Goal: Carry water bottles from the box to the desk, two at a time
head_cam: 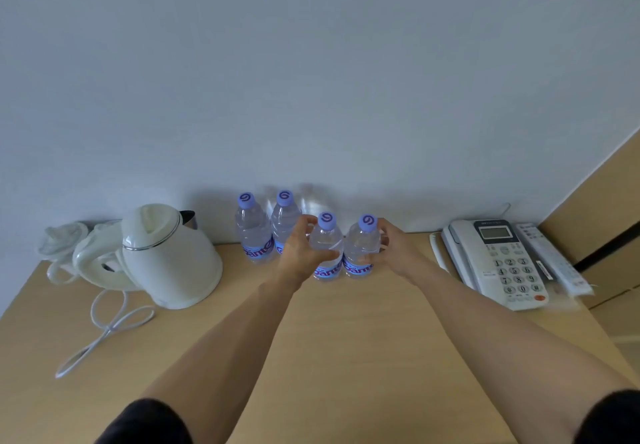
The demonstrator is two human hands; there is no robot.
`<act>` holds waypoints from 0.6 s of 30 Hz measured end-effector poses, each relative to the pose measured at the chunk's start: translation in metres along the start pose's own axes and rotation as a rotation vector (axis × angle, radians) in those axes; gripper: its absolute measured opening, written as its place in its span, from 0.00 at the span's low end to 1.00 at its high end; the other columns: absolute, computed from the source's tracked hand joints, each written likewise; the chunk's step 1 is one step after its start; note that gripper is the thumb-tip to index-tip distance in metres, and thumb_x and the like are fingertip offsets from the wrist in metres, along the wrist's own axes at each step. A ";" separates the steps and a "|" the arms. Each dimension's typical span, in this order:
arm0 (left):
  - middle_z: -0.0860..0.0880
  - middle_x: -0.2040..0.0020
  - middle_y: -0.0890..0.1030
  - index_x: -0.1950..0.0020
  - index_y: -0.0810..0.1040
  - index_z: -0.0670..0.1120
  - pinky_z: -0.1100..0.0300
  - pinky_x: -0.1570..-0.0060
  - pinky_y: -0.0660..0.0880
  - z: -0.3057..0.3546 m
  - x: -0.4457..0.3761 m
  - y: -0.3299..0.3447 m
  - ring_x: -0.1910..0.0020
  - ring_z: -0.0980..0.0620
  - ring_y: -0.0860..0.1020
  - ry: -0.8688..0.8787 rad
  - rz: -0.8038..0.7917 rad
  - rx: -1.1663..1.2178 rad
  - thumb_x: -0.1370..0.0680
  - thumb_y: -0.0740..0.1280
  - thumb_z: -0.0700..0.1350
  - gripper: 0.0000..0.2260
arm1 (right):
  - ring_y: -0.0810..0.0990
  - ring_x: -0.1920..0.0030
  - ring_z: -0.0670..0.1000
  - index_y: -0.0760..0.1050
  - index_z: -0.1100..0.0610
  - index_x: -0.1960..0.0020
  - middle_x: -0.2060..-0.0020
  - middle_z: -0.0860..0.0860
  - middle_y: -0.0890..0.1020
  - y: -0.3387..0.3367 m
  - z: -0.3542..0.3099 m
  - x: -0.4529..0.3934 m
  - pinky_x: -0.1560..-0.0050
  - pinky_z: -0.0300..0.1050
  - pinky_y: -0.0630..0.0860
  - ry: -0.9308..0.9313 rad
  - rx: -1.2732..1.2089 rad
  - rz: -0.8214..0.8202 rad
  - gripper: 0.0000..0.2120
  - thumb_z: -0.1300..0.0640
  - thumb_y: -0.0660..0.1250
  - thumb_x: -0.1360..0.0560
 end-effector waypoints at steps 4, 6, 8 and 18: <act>0.47 0.38 0.76 0.37 0.70 0.52 0.42 0.40 0.77 0.001 0.000 0.004 0.40 0.45 0.77 -0.003 0.033 -0.037 0.33 0.79 0.40 0.29 | 0.80 0.40 0.54 0.73 0.52 0.36 0.40 0.50 0.80 -0.007 0.001 -0.010 0.38 0.57 0.78 0.018 0.047 -0.022 0.30 0.67 0.79 0.33; 0.48 0.39 0.76 0.37 0.69 0.51 0.44 0.41 0.77 0.002 0.002 0.005 0.40 0.46 0.77 0.006 0.048 -0.083 0.32 0.79 0.41 0.29 | 0.80 0.40 0.54 0.72 0.53 0.35 0.39 0.51 0.79 -0.008 0.001 -0.013 0.37 0.58 0.77 0.019 0.063 -0.022 0.30 0.66 0.79 0.33; 0.49 0.40 0.77 0.37 0.69 0.51 0.51 0.45 0.77 0.004 0.004 0.006 0.42 0.47 0.77 0.022 0.071 -0.138 0.32 0.79 0.42 0.28 | 0.80 0.40 0.52 0.72 0.53 0.34 0.39 0.49 0.79 -0.008 0.001 -0.014 0.37 0.56 0.77 0.023 0.083 -0.020 0.31 0.64 0.80 0.33; 0.49 0.41 0.79 0.28 0.70 0.52 0.49 0.50 0.77 0.050 0.018 -0.008 0.43 0.48 0.78 0.289 0.233 -0.716 0.27 0.76 0.51 0.30 | 0.80 0.45 0.50 0.73 0.51 0.36 0.44 0.48 0.81 -0.014 -0.014 -0.011 0.46 0.45 0.76 -0.108 0.314 0.053 0.29 0.51 0.81 0.34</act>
Point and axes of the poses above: each hand's wrist, its own x-axis away from the middle knuckle, its own y-axis out of the palm, z = x × y, the point moved 3 cm from there along -x, towards the middle knuckle
